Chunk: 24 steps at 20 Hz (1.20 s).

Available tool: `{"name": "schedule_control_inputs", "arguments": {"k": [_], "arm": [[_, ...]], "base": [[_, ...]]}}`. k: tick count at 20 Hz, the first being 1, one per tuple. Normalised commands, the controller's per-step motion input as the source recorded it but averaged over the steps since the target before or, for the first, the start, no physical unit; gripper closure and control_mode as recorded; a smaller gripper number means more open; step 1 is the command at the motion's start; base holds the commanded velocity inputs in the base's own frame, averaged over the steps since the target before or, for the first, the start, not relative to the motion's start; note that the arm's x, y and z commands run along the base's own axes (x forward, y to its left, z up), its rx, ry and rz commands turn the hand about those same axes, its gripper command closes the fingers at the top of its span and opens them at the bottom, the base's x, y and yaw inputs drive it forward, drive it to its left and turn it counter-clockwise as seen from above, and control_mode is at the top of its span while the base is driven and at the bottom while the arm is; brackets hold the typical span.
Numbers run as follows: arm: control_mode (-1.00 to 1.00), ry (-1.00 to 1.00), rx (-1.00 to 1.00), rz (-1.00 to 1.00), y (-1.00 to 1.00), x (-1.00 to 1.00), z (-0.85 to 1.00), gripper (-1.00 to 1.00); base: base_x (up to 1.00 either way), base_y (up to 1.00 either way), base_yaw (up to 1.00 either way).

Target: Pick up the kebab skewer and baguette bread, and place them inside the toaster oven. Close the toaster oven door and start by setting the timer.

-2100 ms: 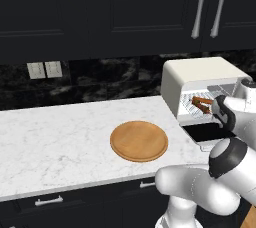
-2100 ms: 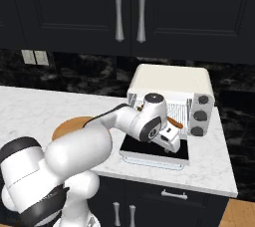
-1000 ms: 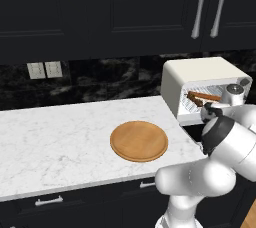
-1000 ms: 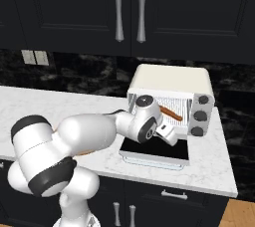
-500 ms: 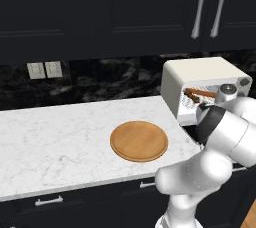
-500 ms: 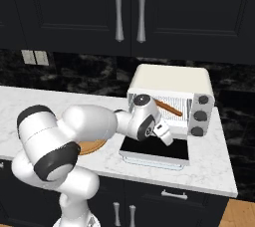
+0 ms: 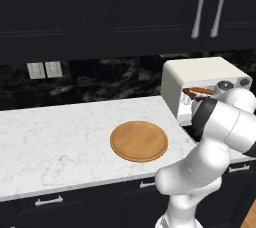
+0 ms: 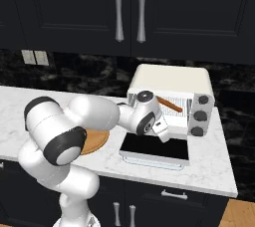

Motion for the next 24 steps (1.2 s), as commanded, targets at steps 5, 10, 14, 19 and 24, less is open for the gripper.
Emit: {"name": "schedule_control_inputs", "arguments": {"k": [5,10,14,19,24], "arm": [[-1.0,-0.06,0.03,0.0,0.0,-0.23,0.0,-1.0],[-1.0,-0.08,0.0,0.0,0.01,-0.64,0.02,-1.0],[-1.0,0.0,0.0,0.11,0.07,-0.9,0.31,-1.0],[-1.0,0.0,-0.05,0.37,0.0,-1.0,0.11,-1.0],[-1.0,0.0,-0.1,0.54,0.03,-0.98,0.0,-1.0]], "base": [[0.0,0.0,0.0],[0.0,0.0,0.0],[0.0,0.0,0.0],[0.0,0.0,0.0],[0.0,0.0,0.0]]}}
